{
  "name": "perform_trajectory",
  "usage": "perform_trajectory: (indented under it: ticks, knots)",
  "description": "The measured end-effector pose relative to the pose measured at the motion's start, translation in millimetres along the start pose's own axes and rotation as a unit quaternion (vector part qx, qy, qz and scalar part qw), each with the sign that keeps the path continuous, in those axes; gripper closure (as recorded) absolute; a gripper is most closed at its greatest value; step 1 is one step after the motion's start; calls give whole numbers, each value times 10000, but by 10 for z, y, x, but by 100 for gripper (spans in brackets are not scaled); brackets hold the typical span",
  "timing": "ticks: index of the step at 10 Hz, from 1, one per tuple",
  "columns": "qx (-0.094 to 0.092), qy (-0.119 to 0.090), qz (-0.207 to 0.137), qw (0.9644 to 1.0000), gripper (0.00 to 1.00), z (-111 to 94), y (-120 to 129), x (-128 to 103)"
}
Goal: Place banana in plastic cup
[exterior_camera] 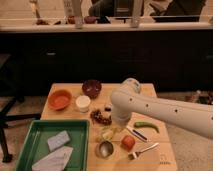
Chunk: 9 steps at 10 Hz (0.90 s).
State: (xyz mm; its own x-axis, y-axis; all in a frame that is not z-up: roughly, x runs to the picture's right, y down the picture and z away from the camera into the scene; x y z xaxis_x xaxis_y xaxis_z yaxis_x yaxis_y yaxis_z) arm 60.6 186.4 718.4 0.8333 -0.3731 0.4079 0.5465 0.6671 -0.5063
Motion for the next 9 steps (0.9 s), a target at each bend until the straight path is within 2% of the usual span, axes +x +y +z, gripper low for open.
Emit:
perform_trajectory:
  ticks: [4,9]
  knots:
    - [-141,32,221,9997,100,150,-63,-119]
    - [-229,28,481,9986,100,281,-93,-177]
